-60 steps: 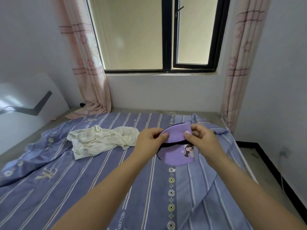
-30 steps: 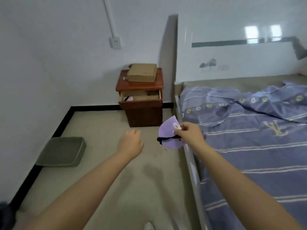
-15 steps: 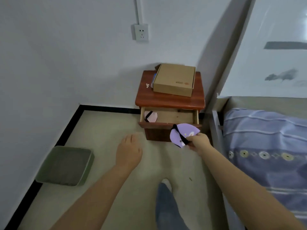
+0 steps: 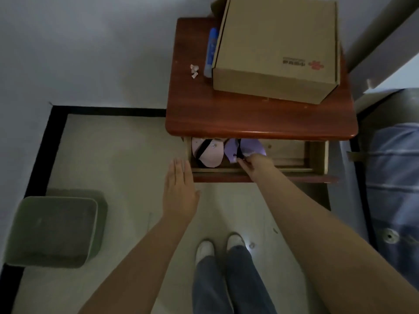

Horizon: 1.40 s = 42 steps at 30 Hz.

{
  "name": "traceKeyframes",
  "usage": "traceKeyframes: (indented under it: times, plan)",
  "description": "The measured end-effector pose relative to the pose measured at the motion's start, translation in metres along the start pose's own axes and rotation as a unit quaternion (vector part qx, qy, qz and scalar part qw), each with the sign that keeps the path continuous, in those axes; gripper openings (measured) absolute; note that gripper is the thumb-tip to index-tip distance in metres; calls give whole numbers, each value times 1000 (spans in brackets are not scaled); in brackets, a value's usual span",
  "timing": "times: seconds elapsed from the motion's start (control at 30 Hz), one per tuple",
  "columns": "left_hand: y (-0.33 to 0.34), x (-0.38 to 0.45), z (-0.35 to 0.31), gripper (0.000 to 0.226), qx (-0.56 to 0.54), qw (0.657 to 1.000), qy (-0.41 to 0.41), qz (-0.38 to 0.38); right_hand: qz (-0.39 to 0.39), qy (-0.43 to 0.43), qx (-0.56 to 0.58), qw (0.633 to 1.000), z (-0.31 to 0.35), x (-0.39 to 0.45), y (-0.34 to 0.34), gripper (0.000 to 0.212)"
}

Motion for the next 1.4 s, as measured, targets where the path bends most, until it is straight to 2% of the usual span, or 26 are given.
traceKeyframes:
  times: [0.03,0.1,0.13,0.17,0.2,0.23,0.27,0.3,0.33,0.4,0.43,0.5,0.57,0.77,0.87,1.0,1.1,1.17,1.27,1.33,1.4]
  plan:
    - [7,7,4,80,-3,1000,2,1,-20,23,-1,1000,0,9,5,24]
    - [13,15,8,80,-10,1000,7,2,-35,25,-49,998,4,11,14,28]
    - [11,18,8,80,-9,1000,16,-7,-57,27,-92,994,5,14,14,33]
    - [9,21,6,80,1,999,33,-23,-76,7,-191,979,7,12,12,37]
    - [5,24,4,81,20,997,55,-41,-92,-39,-348,932,11,7,9,40]
    - [2,27,1,83,39,996,71,-46,-103,-106,-495,856,15,1,7,40]
    - [-2,30,0,88,61,993,87,-45,-95,-202,-615,757,17,-7,6,38]
    - [-6,32,0,93,83,991,101,-41,-74,-291,-677,672,15,-15,3,38]
    - [-9,35,0,98,102,987,115,-40,-56,-355,-708,607,9,-25,-3,46]
    - [-14,37,2,102,135,981,134,-32,-62,-421,-772,472,-1,-37,-21,87]
    - [-18,38,2,102,145,979,138,-27,-77,-420,-789,441,-2,-36,-31,103]
    - [-28,42,3,102,143,979,139,-31,-125,-429,-788,424,14,-34,-42,113]
    - [-40,50,2,101,148,978,143,-45,-168,-427,-761,458,38,-30,-44,116]
    - [-53,72,2,93,215,954,205,-42,-221,-449,-730,466,53,-36,-28,108]
    - [-47,73,6,83,231,948,218,-30,-235,-472,-726,441,55,-37,-28,108]
    - [-54,90,-4,74,182,961,191,-83,-270,-508,-716,396,73,-45,-20,85]
    - [-58,110,-21,53,178,953,201,-144,-297,-540,-693,374,85,-43,-10,67]
    - [-56,117,-25,39,186,947,204,-162,-310,-566,-667,373,87,-41,-7,56]
    - [-52,118,-25,39,189,950,197,-152,-326,-589,-641,368,85,-38,-9,52]
    - [-50,118,-23,58,170,960,194,-108,-331,-580,-644,373,85,-39,-10,55]
    - [-50,116,-21,76,133,968,199,-74,-327,-555,-655,396,85,-39,-11,61]
Point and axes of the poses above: each hand's wrist, its own x-axis towards the middle knuckle, its own y-axis out of the palm, z = x × y, the point moved 5 cm from there along x, towards the middle knuckle, and after that the axes turned 6 degrees about y, right-handed, at the moved point
